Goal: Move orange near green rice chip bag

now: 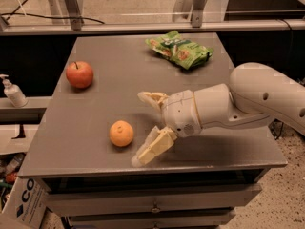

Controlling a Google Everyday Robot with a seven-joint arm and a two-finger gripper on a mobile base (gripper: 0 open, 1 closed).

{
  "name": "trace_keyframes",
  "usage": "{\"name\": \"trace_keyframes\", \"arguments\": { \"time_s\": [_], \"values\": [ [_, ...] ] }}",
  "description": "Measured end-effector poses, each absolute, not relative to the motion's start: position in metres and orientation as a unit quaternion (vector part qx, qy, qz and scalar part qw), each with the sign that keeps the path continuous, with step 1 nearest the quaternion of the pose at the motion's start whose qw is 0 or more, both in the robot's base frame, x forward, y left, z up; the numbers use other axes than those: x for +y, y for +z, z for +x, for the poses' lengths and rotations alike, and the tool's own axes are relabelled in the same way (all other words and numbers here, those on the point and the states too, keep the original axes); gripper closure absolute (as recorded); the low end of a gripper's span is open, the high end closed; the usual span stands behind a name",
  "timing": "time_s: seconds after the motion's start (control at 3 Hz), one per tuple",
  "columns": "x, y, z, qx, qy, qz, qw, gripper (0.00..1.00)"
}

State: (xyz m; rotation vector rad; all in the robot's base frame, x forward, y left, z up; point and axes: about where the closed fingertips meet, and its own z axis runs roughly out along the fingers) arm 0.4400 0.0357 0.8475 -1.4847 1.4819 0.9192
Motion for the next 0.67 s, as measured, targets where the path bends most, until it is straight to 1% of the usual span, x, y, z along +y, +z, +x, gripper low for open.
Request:
{"name": "trace_keyframes", "arguments": {
  "time_s": [0.33, 0.67],
  "values": [
    [0.055, 0.842, 0.437, 0.577, 0.38, -0.591, 0.417, 0.0],
    [0.068, 0.837, 0.435, 0.569, 0.39, -0.591, 0.417, 0.18]
  ]
}}
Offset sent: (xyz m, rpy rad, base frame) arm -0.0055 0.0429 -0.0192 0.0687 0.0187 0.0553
